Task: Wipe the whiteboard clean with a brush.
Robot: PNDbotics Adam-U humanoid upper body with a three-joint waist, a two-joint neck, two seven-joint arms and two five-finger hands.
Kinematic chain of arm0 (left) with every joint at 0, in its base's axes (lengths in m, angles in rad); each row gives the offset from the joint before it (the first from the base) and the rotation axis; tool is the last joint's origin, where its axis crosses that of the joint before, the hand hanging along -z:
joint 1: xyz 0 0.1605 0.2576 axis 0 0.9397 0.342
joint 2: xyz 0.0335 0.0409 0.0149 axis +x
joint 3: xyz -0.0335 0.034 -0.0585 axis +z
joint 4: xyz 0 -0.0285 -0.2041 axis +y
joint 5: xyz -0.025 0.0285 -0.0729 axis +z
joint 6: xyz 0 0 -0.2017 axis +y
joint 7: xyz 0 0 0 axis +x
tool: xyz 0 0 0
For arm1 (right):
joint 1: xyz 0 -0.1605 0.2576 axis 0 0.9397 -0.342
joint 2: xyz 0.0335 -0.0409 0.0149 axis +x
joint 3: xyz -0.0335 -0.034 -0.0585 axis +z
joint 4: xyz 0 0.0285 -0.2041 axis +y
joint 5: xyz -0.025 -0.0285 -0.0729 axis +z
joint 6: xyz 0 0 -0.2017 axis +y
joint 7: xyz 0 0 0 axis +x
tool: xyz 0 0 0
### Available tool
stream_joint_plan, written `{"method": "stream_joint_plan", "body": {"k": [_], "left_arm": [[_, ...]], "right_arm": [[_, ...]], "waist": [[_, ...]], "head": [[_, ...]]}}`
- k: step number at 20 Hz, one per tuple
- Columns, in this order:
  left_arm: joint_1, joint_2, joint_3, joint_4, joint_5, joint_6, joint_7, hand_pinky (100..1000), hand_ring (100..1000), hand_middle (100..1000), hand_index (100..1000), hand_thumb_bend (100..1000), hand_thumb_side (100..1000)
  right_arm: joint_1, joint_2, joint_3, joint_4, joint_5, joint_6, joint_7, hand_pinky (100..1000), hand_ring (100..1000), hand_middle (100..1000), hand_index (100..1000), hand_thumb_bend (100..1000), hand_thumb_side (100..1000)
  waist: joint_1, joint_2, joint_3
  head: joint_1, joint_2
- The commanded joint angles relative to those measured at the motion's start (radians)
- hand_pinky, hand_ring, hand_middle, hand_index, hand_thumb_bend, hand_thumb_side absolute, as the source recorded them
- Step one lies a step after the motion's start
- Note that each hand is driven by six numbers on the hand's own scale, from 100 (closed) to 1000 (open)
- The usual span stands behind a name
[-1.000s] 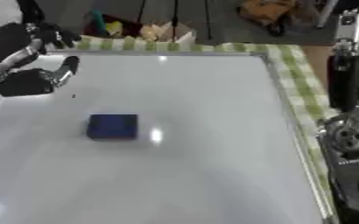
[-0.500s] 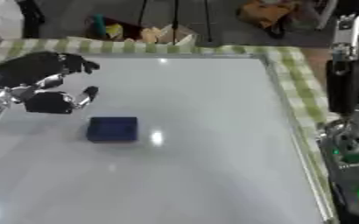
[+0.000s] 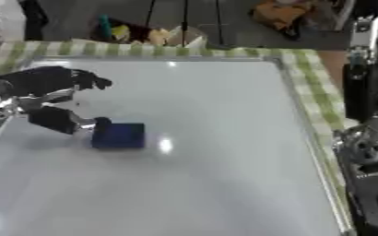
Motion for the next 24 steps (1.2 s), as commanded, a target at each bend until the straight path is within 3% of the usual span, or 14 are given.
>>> {"method": "stream_joint_plan", "body": {"k": [1, 14, 24], "left_arm": [[-0.019, 0.01, -0.006, -0.028, 0.012, -0.006, -0.045, 657, 848, 863, 1000, 566, 1000], [-0.006, 0.001, -0.054, -0.005, -0.01, -0.034, -0.116, 631, 828, 825, 991, 624, 989], [0.008, -0.017, -0.057, 0.036, -0.085, 0.024, -0.01, 555, 776, 762, 952, 607, 979]], "right_arm": [[-0.01, -0.008, 0.0, -0.013, -0.009, 0.002, -0.001, 818, 912, 702, 842, 100, 1000], [-0.01, -0.005, 0.001, -0.013, -0.012, 0.003, -0.001, 820, 912, 700, 842, 100, 1000], [-0.006, 0.001, -0.001, -0.013, -0.015, 0.004, -0.004, 822, 913, 696, 842, 100, 1000]], "waist": [[0.002, -0.026, 0.001], [0.003, -0.023, -0.001], [0.002, -0.017, -0.002]], "head": [[-0.002, -0.004], [-0.001, -0.004], [-0.003, -0.004]]}}
